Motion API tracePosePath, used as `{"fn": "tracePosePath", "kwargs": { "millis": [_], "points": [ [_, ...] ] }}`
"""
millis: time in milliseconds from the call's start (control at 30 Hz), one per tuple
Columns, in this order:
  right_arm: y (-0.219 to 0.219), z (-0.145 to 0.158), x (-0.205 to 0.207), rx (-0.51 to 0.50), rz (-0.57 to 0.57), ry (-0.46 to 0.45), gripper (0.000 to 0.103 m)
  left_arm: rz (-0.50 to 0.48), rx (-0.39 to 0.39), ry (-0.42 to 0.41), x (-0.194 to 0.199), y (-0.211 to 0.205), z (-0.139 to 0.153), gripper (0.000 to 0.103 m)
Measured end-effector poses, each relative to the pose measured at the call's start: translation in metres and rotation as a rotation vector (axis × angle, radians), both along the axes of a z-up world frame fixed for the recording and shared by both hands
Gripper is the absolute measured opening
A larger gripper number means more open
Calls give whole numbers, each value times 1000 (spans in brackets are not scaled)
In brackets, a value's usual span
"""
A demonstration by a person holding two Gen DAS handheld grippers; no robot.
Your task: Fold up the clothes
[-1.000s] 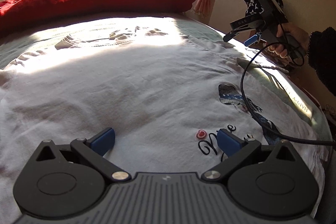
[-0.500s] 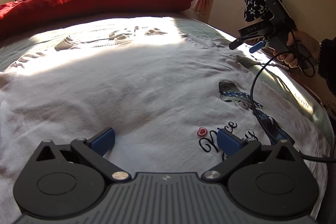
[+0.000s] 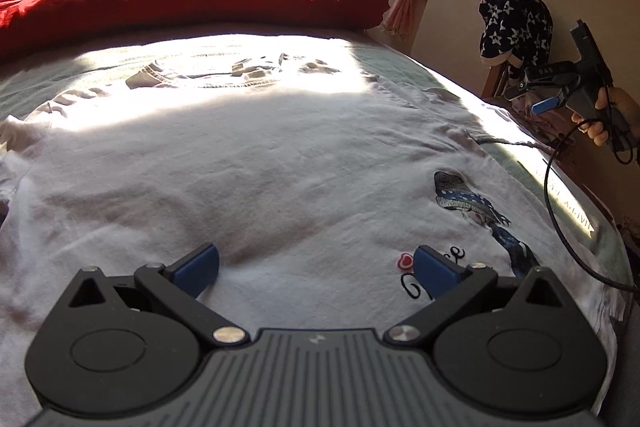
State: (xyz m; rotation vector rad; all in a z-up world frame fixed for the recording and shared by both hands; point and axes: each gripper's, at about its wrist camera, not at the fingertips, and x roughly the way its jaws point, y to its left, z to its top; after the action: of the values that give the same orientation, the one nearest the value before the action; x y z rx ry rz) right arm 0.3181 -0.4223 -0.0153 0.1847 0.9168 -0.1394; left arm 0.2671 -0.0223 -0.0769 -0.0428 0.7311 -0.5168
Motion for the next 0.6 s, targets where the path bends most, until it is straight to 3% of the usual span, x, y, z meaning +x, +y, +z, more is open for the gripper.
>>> {"fn": "tracePosePath", "kwargs": {
  "millis": [133,200,300,467,600],
  "points": [
    [-20,-28,21,56,-42,24,103,0,5,-9,1,-2,-1,102],
    [-22,-50,24,80,-48,89,103,-2,13,-13,1,-3,-2,102],
    [-9,-61,5,-9,32,80,103,-4,26,-20,0,-5,-3,102],
    [-12,-44,-8,-7,86,154,103,-7,41,-28,-1,-6,-3,102],
    [-22,-26,12,39,34,43,103,-8,55,-35,-2,-8,-5,102]
  ]
}}
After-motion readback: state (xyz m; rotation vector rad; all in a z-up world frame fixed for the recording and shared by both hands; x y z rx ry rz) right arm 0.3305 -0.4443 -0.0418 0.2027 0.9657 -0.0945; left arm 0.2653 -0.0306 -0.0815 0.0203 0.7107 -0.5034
